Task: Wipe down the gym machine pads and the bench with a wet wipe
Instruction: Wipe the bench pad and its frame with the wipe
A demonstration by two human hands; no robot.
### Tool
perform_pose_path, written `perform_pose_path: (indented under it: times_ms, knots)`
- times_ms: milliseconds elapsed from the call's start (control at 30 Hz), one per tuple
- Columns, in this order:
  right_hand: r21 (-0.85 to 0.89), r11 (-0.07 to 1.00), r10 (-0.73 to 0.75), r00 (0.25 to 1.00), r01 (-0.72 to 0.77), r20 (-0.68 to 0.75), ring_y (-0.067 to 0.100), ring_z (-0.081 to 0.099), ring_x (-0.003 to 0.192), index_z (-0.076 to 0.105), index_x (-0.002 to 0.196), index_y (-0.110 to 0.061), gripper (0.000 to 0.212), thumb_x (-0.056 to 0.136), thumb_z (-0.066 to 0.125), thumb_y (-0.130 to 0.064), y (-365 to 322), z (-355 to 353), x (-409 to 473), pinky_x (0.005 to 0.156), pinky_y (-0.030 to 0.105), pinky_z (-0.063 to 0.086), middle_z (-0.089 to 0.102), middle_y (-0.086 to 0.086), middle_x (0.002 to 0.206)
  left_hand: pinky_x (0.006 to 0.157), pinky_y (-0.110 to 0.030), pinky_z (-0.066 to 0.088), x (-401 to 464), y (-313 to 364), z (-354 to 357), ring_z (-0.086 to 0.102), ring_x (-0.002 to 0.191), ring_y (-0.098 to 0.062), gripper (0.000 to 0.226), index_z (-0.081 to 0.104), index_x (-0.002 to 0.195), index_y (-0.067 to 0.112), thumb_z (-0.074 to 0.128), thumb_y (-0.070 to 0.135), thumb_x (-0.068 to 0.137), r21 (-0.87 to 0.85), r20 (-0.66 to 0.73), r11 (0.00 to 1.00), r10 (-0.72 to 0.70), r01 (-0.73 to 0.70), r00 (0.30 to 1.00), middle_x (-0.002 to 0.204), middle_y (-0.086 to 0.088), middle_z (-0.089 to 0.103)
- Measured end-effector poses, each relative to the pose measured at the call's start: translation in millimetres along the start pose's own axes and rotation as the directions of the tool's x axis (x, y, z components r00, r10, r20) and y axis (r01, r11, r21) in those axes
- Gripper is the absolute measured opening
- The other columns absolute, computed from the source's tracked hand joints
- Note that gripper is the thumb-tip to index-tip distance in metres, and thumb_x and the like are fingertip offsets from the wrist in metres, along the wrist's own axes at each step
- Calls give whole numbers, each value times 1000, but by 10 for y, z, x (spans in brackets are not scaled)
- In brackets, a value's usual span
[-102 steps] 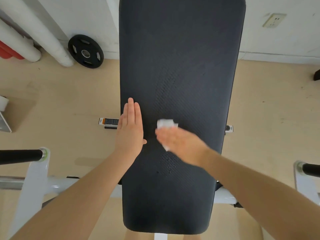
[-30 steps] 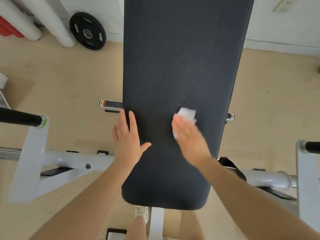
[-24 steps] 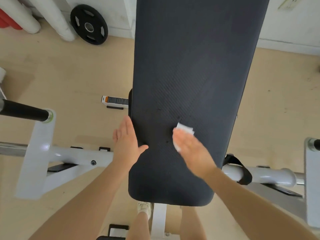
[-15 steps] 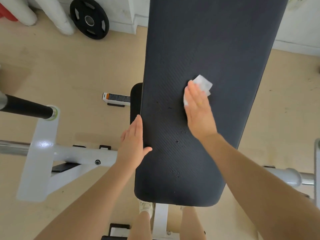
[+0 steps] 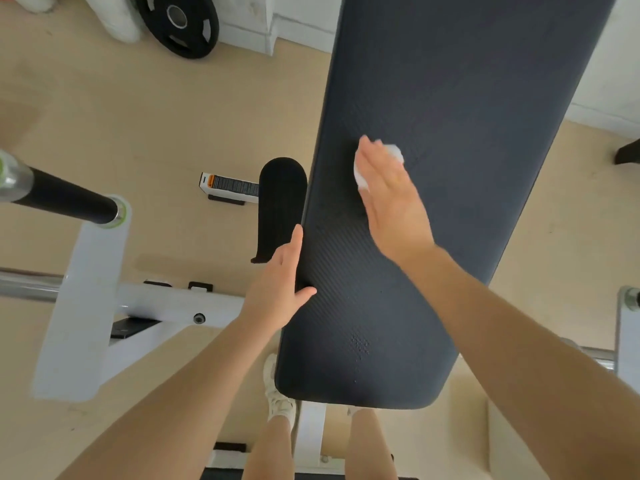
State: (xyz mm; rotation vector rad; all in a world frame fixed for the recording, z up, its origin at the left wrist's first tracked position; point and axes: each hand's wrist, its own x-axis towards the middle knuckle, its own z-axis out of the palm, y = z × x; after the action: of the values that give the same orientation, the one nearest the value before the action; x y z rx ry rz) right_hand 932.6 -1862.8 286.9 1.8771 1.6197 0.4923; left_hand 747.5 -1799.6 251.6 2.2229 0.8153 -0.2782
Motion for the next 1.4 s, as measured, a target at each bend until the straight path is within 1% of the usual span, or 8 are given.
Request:
perform_pose_path:
  times_ms: [133,267,467,600,900,1000,1200,1400]
  knots:
    - [115,993,-1,995,-11,97,35,35,120,32,126,4,49,82,37,-16,-295,-135,132,99,37,38,39,18,118,95,-21,39,-49,-115,-39,48,125,-17,72,4,148,25,48,9,93,-375,118,920,-71,111,991,149,7,31]
    - [375,857,-419,902,354,107,29,3,144,-7,140,-2,74,89,45,-12,-792,-163,-498,114,39,-4,5,12,156,114,-34,25,-86,-196,-80,35,135,-14,52,17,146,22,34,10,99,-747,212,627,-92,221,973,150,1,31]
    - [44,985,-166,984,169,-63,34,39,119,16,134,12,56,81,20,-6,-410,-98,-133,107,35,32,35,19,125,117,-45,15,19,-305,22,26,139,-12,50,19,145,34,26,16,99,-739,307,605,-88,296,948,151,10,28]
    - [99,994,-37,997,43,-62,32,37,130,26,134,7,50,89,32,-15,-5,-103,459,113,33,21,42,19,137,117,-48,14,70,-365,92,25,140,-11,49,22,144,39,25,25,97,-693,328,650,-103,313,939,151,14,27]
    - [366,763,-581,814,533,25,24,6,144,15,145,-5,64,91,46,-17,-836,-217,-518,117,39,-1,15,11,155,109,-30,30,-93,37,26,42,127,-11,36,40,135,25,31,29,100,-822,283,416,-295,389,913,134,6,48]
    - [311,872,-345,925,378,-158,20,41,132,43,135,-11,61,78,61,-20,-585,-172,-443,112,34,25,49,5,139,103,-21,24,-153,167,42,42,115,-1,34,41,132,23,26,25,101,-861,252,362,-310,359,917,118,15,49]
    - [182,983,21,995,-3,-96,26,33,136,34,138,-4,48,92,40,-16,83,247,-193,113,37,21,37,10,147,113,-34,20,-92,89,293,27,139,-14,43,27,144,28,23,28,101,-843,206,412,-346,345,915,150,9,31]
    - [262,892,-374,927,369,-34,29,9,143,8,145,-1,69,89,41,-25,-773,279,-997,116,41,7,15,12,154,112,-51,25,-100,-11,521,32,137,-19,75,30,142,34,42,38,68,-863,142,420,-330,280,933,147,5,37]
